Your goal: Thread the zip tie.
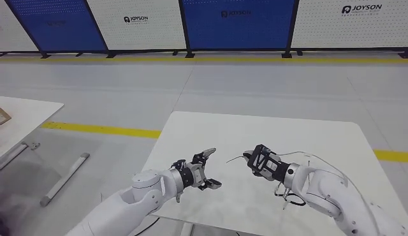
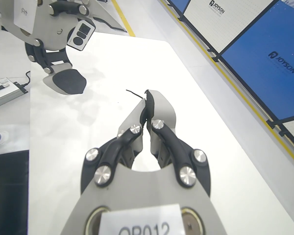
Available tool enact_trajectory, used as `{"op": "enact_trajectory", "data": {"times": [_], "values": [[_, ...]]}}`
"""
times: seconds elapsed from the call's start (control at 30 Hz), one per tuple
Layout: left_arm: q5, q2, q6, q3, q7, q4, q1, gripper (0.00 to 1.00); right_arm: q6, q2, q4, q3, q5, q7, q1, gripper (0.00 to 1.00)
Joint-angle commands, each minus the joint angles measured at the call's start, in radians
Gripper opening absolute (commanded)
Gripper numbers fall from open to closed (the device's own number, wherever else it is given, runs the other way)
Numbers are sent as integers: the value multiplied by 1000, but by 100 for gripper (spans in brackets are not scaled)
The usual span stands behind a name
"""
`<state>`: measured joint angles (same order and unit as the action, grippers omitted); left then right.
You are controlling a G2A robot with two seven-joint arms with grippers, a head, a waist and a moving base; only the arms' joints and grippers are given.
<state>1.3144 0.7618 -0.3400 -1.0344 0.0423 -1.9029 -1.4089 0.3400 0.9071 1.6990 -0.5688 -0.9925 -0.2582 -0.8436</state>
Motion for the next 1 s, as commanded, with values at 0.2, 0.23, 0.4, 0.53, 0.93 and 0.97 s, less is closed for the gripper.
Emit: {"op": "enact_trajectory", "data": {"times": [0.2, 0.23, 0.4, 0.53, 0.93, 0.97], "values": [[-8, 1, 0, -1, 0, 0, -1, 100, 0, 2, 32, 30, -85, 8, 12, 0], [-8, 1, 0, -1, 0, 0, -1, 100, 0, 3, 40, 47, -99, 9, 24, 0], [-8, 1, 0, -1, 0, 0, -1, 100, 0, 12, 33, 138, -141, 38, 103, 0], [-8, 1, 0, -1, 0, 0, -1, 100, 0, 15, 26, 152, -142, 48, 118, 0], [246, 13, 0, 36, -53, 9, 50, 100, 0, 15, 26, 152, -142, 48, 118, 0], [256, 14, 0, 32, -78, 11, 60, 100, 0, 15, 26, 152, -142, 48, 118, 0]]}}
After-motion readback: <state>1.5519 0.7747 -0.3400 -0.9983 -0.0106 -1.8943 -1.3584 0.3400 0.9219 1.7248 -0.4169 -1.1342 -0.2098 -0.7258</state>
